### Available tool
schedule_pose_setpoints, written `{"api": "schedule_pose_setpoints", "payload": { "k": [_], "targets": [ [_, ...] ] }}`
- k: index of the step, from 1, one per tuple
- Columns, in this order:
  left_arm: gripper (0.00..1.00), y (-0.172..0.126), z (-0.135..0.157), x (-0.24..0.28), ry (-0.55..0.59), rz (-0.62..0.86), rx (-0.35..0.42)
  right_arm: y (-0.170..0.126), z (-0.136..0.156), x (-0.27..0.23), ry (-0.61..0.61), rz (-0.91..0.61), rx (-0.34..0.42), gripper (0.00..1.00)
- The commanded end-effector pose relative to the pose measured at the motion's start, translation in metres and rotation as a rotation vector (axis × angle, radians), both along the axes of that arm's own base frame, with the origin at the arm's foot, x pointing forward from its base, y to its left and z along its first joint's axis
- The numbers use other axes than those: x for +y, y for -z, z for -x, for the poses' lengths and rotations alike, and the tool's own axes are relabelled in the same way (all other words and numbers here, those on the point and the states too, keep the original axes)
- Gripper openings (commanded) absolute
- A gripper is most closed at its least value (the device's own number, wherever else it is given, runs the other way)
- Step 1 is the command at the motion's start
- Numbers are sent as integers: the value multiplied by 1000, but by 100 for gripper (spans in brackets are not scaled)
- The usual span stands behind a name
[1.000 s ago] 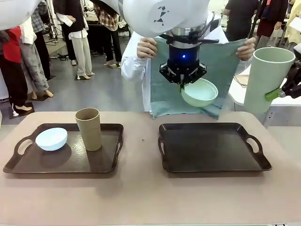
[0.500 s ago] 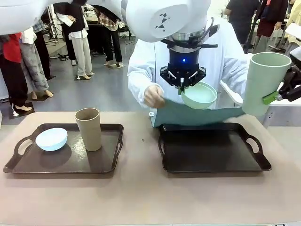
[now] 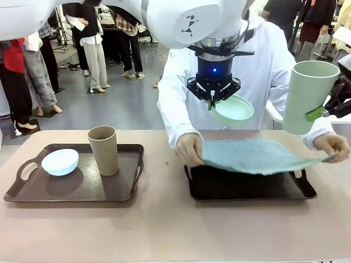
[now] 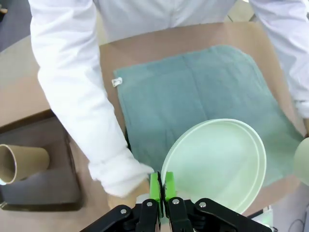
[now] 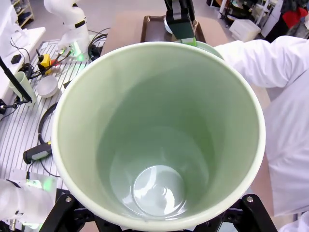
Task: Set up a tray with a mat and arrange the tableware.
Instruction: Place the Picnic Bowl and Reusable plastic cup back onto the Handle tray in front of the human's position.
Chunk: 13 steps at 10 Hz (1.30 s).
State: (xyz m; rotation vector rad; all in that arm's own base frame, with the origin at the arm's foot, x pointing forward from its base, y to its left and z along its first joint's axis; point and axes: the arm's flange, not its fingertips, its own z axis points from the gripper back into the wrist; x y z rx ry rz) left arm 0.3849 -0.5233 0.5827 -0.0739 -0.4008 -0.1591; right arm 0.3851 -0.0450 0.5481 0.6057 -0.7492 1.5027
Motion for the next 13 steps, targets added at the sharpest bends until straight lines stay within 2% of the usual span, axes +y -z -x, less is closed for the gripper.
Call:
{"api": "schedule_pose_setpoints", "payload": {
  "k": [1, 13],
  "targets": [
    [0, -3, 0, 3, 11, 8, 4, -1, 1, 0, -6, 18, -10, 22],
    [0, -3, 0, 3, 11, 8, 4, -1, 1, 0, -6, 18, -10, 22]
  ]
}}
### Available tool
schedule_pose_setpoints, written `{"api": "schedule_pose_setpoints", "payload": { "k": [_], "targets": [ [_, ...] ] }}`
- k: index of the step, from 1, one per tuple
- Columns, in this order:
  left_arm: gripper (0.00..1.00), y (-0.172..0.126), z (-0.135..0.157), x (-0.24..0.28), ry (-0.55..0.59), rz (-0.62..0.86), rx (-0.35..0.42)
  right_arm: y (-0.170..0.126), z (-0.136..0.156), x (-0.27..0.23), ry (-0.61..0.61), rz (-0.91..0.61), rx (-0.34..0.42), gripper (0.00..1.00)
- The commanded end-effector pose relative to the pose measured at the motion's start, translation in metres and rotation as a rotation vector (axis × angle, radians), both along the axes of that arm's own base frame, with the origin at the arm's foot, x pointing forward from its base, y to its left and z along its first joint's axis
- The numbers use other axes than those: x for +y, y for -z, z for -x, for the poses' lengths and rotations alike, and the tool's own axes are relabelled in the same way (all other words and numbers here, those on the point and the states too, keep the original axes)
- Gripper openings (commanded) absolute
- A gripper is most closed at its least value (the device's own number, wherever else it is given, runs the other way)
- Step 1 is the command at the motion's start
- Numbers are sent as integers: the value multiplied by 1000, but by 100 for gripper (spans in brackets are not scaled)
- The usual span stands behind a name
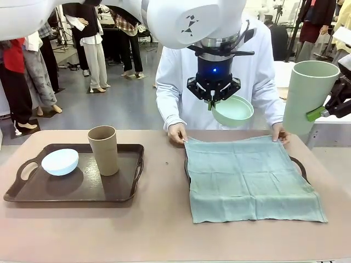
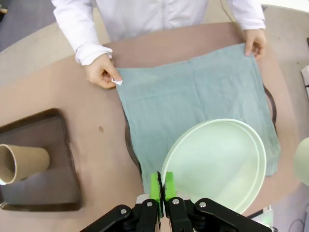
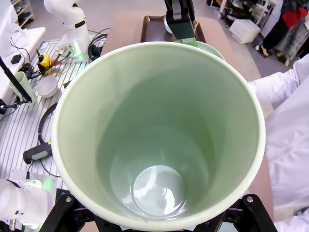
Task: Set up a tray with a mat and arrange the tableware.
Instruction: Place the Picnic Bowl and Reusable plastic cup back onto the Handle tray in front of the human's position.
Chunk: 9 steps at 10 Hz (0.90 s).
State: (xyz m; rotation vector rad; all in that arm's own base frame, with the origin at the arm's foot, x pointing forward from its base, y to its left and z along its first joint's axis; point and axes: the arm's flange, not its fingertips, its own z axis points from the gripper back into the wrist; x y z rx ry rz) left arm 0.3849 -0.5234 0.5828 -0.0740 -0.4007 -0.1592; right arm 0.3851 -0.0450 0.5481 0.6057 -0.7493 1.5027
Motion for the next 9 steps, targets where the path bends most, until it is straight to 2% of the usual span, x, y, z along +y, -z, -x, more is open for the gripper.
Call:
{"api": "schedule_pose_setpoints", "payload": {
  "k": [1, 9],
  "targets": [
    [0, -3, 0, 3, 11, 8, 4, -1, 1, 0, -6, 18, -10, 22],
    [0, -3, 0, 3, 11, 8, 4, -1, 1, 0, -6, 18, -10, 22]
  ]
}}
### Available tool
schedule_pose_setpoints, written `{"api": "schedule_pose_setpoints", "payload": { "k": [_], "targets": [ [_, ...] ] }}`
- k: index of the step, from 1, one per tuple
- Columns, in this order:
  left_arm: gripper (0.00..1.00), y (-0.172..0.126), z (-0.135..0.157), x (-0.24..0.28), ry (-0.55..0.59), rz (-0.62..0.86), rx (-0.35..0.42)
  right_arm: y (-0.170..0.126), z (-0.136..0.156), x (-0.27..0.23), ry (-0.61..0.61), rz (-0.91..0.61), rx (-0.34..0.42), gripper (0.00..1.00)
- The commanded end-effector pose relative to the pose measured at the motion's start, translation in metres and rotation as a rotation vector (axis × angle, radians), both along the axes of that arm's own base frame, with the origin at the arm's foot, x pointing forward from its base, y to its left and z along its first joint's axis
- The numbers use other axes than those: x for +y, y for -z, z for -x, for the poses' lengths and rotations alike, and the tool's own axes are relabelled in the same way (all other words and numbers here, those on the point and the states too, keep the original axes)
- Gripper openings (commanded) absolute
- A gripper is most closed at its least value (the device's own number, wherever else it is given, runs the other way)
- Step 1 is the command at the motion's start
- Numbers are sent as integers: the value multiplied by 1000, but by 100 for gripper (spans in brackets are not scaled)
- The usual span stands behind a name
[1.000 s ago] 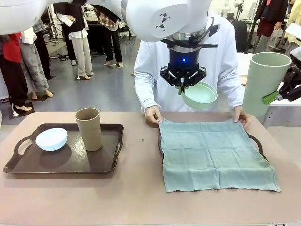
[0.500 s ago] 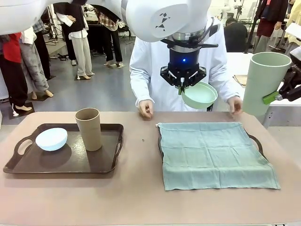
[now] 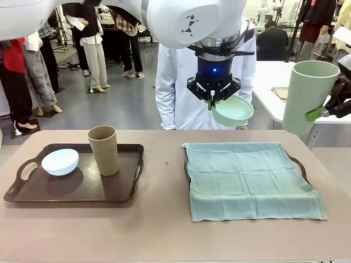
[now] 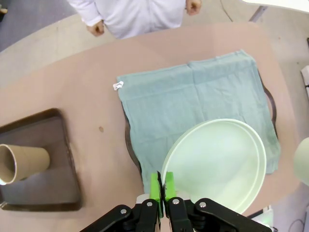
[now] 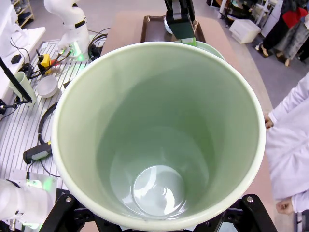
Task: Set up a tray with a mat and arrange the tableware.
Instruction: Place the Picnic Bowl and Reusable plastic cup back onto the Handle tray in front of the human's position.
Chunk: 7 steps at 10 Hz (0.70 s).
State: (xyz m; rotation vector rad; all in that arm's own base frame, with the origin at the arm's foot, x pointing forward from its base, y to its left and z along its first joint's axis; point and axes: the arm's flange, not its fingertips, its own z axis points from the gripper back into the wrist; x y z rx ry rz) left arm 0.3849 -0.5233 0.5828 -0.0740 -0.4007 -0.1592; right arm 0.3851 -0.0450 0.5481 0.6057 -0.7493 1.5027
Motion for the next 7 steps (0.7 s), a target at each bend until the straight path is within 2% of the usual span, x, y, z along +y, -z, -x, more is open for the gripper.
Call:
{"api": "schedule_pose_setpoints", "payload": {
  "k": [1, 4, 5, 7],
  "targets": [
    [0, -3, 0, 3, 11, 8, 4, -1, 1, 0, -6, 18, -10, 22],
    [0, -3, 0, 3, 11, 8, 4, -1, 1, 0, -6, 18, -10, 22],
    [4, 0, 0, 0, 0, 0, 0, 0, 0, 0, 0, 0, 0, 82],
    [4, 34, -16, 3, 1, 3, 22, 39, -13, -3, -43, -41, -29, 82]
  ]
}}
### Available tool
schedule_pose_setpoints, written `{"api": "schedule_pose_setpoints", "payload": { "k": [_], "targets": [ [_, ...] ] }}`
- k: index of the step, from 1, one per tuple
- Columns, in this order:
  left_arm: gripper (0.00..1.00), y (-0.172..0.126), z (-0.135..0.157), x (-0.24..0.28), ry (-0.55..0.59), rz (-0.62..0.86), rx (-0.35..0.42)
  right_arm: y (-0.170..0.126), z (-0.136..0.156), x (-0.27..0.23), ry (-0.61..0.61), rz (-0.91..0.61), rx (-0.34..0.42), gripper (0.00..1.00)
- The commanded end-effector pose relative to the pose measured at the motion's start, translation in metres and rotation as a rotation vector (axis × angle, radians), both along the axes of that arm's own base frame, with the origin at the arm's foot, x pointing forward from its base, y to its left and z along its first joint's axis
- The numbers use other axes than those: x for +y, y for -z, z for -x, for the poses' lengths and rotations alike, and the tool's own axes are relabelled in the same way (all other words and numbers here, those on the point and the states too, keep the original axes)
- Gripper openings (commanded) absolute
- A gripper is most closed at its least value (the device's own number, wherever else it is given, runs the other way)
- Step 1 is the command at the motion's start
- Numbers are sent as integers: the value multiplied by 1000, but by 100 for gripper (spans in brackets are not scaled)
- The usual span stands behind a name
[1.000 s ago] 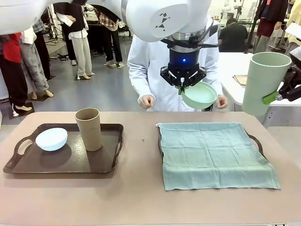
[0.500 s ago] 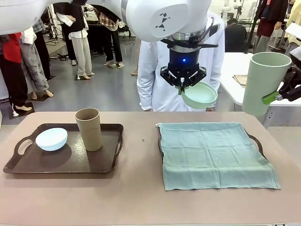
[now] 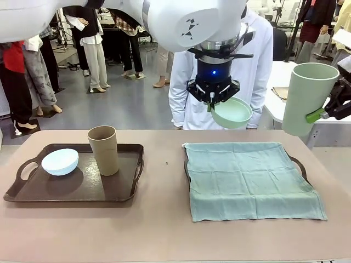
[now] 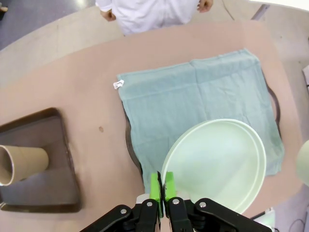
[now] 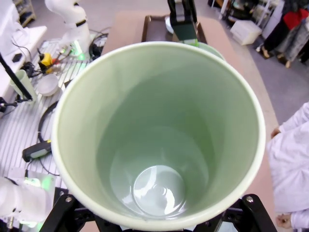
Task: Set up a tray with a mat and arrange the tableware.
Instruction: Place the Picnic Bowl and Reusable plastic cup back onto the Handle tray in front of the human's position.
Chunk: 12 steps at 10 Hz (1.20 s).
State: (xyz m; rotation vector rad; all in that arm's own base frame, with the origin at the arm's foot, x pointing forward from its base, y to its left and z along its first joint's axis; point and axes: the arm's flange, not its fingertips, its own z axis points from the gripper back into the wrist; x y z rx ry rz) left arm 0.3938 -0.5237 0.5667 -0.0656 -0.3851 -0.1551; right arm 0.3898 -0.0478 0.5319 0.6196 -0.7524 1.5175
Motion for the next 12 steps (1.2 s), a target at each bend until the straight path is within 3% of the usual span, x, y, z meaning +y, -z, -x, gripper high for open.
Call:
{"api": "schedule_pose_setpoints", "payload": {
  "k": [1, 5, 8, 10, 11, 12],
  "targets": [
    [4, 39, -17, 7, 1, 18, 28, 45, -14, 1, -44, -62, -21, 82],
    [4, 112, -43, 12, -7, 101, 108, 126, -28, -3, -41, -84, 23, 82],
    [4, 155, -50, 18, -9, 127, 164, 175, -38, 2, -26, -90, -11, 82],
    [4, 167, -50, 17, -19, 98, 173, 192, -39, 2, -19, -96, -32, 82],
    [4, 165, -46, 14, 28, 59, 132, 188, -40, 1, 29, -60, -60, 82],
    [4, 170, -54, 12, -31, 99, 175, 186, -39, -2, -32, -77, 12, 82]
  ]
}}
